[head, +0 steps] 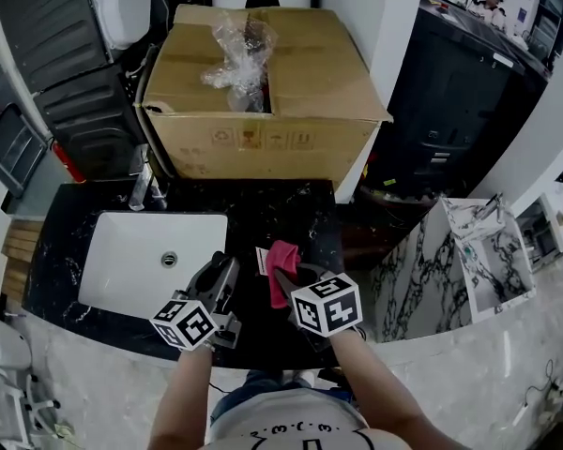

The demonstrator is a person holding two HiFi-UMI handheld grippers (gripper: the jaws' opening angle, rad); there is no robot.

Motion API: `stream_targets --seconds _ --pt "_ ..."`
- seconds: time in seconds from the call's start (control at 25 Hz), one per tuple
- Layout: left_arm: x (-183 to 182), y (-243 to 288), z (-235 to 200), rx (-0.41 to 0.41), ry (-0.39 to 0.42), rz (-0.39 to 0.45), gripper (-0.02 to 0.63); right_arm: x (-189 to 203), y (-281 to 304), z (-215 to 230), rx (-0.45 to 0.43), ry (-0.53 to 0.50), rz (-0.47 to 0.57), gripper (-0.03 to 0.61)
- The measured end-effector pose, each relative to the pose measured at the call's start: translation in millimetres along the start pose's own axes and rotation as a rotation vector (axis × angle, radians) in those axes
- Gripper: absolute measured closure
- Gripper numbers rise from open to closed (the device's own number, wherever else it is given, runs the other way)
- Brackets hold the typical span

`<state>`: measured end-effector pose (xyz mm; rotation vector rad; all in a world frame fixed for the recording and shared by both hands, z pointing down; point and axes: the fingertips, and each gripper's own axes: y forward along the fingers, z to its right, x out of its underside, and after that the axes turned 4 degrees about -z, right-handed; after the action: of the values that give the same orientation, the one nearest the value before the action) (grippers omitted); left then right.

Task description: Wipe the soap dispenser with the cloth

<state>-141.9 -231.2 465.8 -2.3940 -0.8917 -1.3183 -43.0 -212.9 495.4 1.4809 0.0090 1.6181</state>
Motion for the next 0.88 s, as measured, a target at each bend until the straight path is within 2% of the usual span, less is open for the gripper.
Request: stream_targets --seconds 0.2,0.32,0.4,0.56,0.72,0.8,0.88 --pt "-0.2 1.9 2.6 0.006 0.022 -0.005 0.508 24.2 4.2 24.5 0.075 0.031 -0.076 0.529" --pt "1.0 0.4 0.8 0.003 0.022 -0.015 0.508 18.9 -0.1 25.2 0.079 0.066 -0.035 0.529" --pt "1.1 -1.1 -0.9 0.004 0.016 -0.017 0.507 0.1 -5.5 20.9 0.058 0.073 0.036 0.529" --pt "1.2 -2.0 -1.5 0.006 0.02 -0.013 0.506 -41.1 -4.9 2.1 -0.021 0.013 0.12 0.529" --pt "1.2 -0.8 1.0 0.012 0.043 -0.025 0.506 -62.3 13.5 -18.1 -0.081 -0.066 0.11 0.529" --pt "1.2 -0.6 0.6 0.012 0.044 -0.026 0.506 -62.8 26.2 -21.0 -0.089 -0.102 0.083 0.529" --pt "1.6 -1.2 -0.4 0.011 0.037 -0.025 0.506 -61.7 35.0 -13.5 -0.084 -0.097 0.072 0.529"
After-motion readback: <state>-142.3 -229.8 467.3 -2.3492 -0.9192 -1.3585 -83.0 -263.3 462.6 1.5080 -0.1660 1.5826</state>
